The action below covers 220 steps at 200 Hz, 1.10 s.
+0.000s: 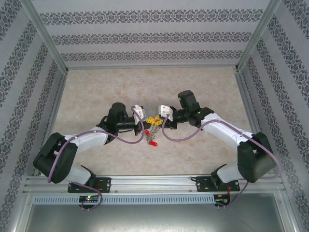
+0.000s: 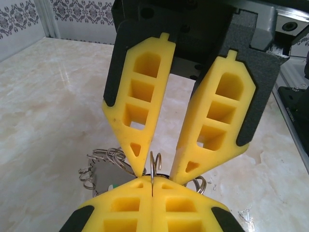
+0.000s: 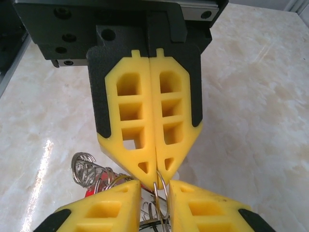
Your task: Put the keys on the keyring
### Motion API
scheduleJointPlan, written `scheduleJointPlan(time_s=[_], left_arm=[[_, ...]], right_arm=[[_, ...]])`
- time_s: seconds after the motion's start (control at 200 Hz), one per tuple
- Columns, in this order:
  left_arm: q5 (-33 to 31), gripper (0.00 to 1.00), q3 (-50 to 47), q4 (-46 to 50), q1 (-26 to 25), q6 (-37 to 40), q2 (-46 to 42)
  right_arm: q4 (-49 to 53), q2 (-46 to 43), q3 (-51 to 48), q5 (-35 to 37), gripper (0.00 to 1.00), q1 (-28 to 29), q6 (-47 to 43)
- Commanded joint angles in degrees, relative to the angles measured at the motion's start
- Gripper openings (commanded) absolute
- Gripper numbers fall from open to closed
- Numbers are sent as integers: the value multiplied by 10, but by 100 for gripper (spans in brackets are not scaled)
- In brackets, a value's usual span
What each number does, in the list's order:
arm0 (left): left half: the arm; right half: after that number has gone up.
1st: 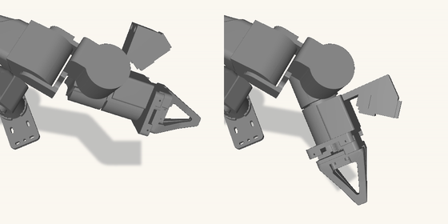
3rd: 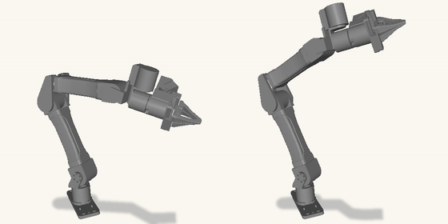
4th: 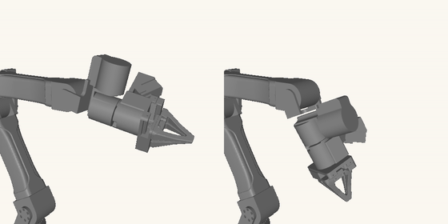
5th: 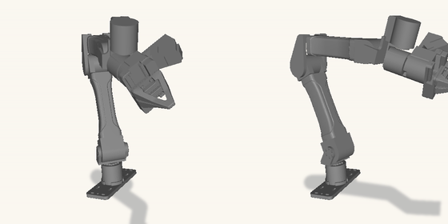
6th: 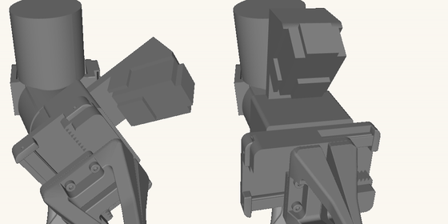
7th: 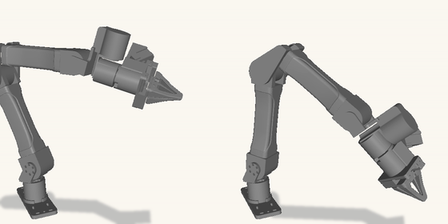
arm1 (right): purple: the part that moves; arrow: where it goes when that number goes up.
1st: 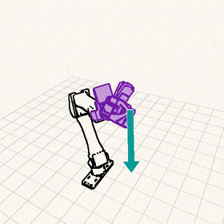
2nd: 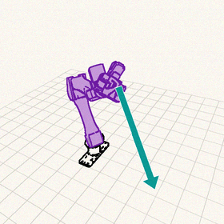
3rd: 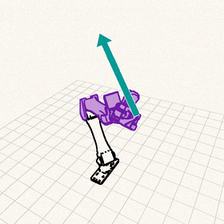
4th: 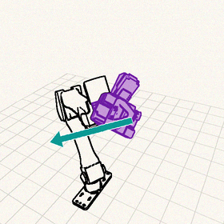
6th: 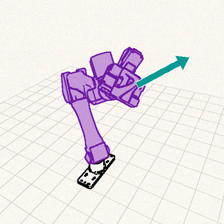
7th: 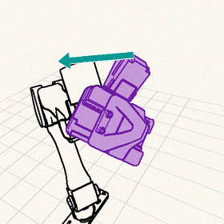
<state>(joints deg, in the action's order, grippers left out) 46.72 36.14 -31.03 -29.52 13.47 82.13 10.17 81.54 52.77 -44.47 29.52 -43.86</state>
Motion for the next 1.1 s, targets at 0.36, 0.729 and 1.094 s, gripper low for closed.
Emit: scheduleJointPlan(time_s=[0.36,0.729,1.094], left_arm=[[2,0,-1,-41,3,0,-19],[1,11,23,49,2,47,-31],[14,24,76,179,-4,136,-43]], right_arm=[[10,-16,0,24,14,-12,-2],[142,-37,61,66,0,10,-37],[245,-27,132,133,0,53,-62]])
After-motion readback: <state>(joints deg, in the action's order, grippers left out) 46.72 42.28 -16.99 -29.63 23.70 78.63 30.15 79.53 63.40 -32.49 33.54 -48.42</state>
